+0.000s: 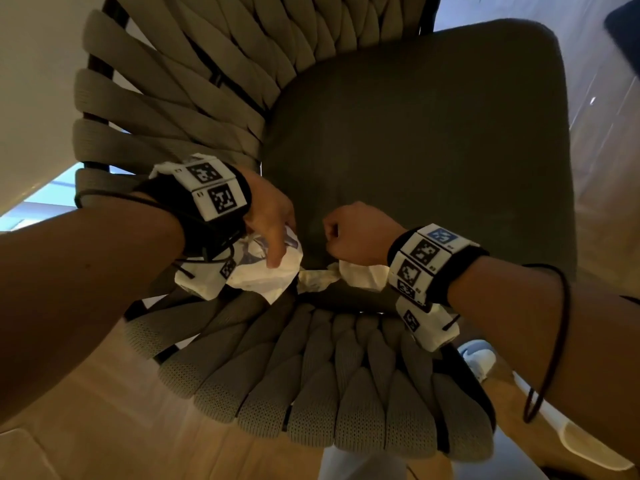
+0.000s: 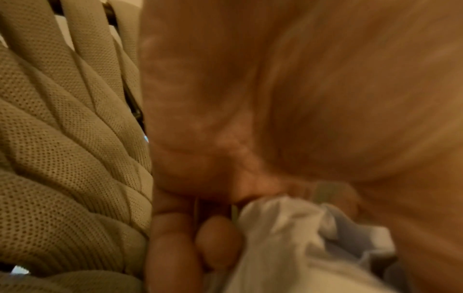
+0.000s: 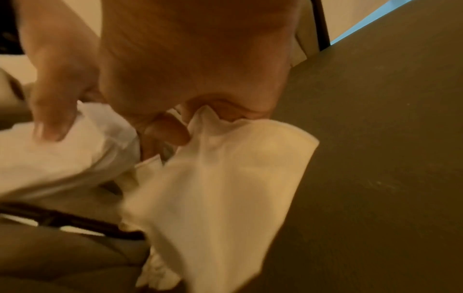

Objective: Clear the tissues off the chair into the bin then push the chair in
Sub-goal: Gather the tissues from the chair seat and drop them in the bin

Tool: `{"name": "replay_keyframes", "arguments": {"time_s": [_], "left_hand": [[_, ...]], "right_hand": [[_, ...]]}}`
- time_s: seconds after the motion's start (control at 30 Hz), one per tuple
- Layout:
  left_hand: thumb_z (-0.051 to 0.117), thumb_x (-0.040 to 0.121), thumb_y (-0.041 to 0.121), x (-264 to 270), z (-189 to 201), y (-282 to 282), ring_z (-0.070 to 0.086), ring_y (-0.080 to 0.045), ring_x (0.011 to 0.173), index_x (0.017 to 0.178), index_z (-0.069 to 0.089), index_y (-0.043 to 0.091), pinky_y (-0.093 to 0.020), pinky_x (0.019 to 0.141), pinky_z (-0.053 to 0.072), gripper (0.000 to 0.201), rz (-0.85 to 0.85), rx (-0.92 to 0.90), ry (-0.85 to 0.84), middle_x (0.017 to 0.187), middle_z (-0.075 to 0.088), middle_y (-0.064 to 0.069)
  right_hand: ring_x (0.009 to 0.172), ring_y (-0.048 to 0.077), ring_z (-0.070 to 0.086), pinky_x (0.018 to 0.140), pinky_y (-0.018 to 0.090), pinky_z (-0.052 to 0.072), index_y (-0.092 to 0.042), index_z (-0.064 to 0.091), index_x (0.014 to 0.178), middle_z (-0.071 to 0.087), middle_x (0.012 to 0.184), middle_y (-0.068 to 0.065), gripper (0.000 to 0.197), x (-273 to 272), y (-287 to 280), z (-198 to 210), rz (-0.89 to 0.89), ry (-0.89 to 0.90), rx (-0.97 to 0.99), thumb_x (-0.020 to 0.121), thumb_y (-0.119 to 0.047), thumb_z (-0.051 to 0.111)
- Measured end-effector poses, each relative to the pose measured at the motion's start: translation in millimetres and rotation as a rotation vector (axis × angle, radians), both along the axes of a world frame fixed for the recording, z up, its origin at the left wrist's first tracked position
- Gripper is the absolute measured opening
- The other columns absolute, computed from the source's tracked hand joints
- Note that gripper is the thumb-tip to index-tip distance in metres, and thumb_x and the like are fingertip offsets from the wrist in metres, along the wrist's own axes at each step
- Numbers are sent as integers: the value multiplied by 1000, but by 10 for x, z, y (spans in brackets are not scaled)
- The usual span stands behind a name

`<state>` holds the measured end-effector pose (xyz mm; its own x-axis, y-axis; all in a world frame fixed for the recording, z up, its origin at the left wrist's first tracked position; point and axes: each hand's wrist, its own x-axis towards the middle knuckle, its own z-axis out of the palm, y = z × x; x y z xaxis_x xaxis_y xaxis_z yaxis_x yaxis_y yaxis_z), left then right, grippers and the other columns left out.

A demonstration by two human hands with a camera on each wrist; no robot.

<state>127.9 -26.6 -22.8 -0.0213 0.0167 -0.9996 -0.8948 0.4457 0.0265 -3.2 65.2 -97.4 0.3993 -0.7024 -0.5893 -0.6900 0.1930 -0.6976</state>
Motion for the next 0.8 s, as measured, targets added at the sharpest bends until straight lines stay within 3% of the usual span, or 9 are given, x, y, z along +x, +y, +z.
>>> {"name": "replay_keyframes", "arguments": {"time_s": [0.07, 0.13, 0.2, 0.27, 0.37, 0.5, 0.6, 0.73, 0.8], "left_hand": [[80, 70, 17, 24, 45, -78, 67, -24, 97, 116, 64, 9, -37, 86, 57, 49, 47, 5, -4, 107, 70, -8], [79, 72, 16, 50, 125, -189, 67, -25, 96, 116, 64, 10, -37, 84, 57, 46, 84, -31, 32, 106, 70, -9], [78, 74, 18, 105, 217, -324, 67, -25, 94, 115, 64, 12, -38, 83, 57, 44, 149, -105, 92, 105, 70, -9], [78, 73, 22, 182, 290, -452, 68, -25, 93, 113, 65, 16, -38, 80, 57, 43, 228, -189, 143, 103, 70, -8], [77, 73, 20, 294, 324, -558, 68, -28, 97, 111, 66, 14, -46, 90, 55, 40, 353, -247, 207, 105, 71, -11], [75, 76, 18, 365, 266, -522, 68, -27, 98, 113, 64, 13, -44, 91, 54, 39, 438, -268, 257, 106, 70, -11], [76, 75, 22, 367, 229, -449, 68, -23, 97, 115, 63, 16, -44, 92, 54, 42, 490, -286, 303, 107, 71, -7], [76, 76, 19, 163, 294, -316, 64, -17, 97, 126, 57, 17, -32, 85, 54, 54, 680, -439, 485, 110, 65, 0], [77, 75, 18, -54, 328, -212, 63, -10, 94, 126, 56, 19, -25, 79, 54, 55, 759, -453, 580, 105, 64, 5]], "right_hand": [[68, 19, 58, 56, 26, 42, -19, 59, 70, 59, 70, 1, 16, 50, 12, -23, 36, 40, -64, 81, -30, 56], [71, 21, 59, 58, 26, 40, -19, 61, 80, 59, 75, 0, 20, 106, 25, -44, 155, 95, -143, 81, -39, 58], [84, 26, 61, 65, 30, 42, -20, 59, 101, 60, 90, 3, 34, 187, 47, -96, 376, 160, -182, 78, -45, 64], [102, 31, 60, 77, 37, 48, -22, 48, 125, 59, 116, 7, 61, 274, 70, -173, 588, 229, -182, 74, -47, 70], [112, 33, 56, 87, 41, 48, -20, 37, 137, 51, 130, 11, 77, 378, 62, -290, 706, 272, -165, 73, -42, 74], [107, 32, 60, 84, 39, 48, -16, 53, 124, 61, 120, 12, 39, 472, 65, -360, 689, 267, -183, 87, -27, 59], [104, 29, 62, 81, 34, 46, -16, 62, 114, 66, 113, 10, 27, 408, 75, -346, 637, 236, -137, 90, -25, 52], [103, 24, 60, 87, 34, 48, -20, 57, 124, 63, 117, 6, 35, -76, 43, -113, 261, 177, -35, 89, -28, 56], [92, 16, 59, 85, 32, 48, -23, 57, 120, 64, 112, 1, 31, -481, 85, 57, 14, 149, 30, 89, -31, 56]]}}
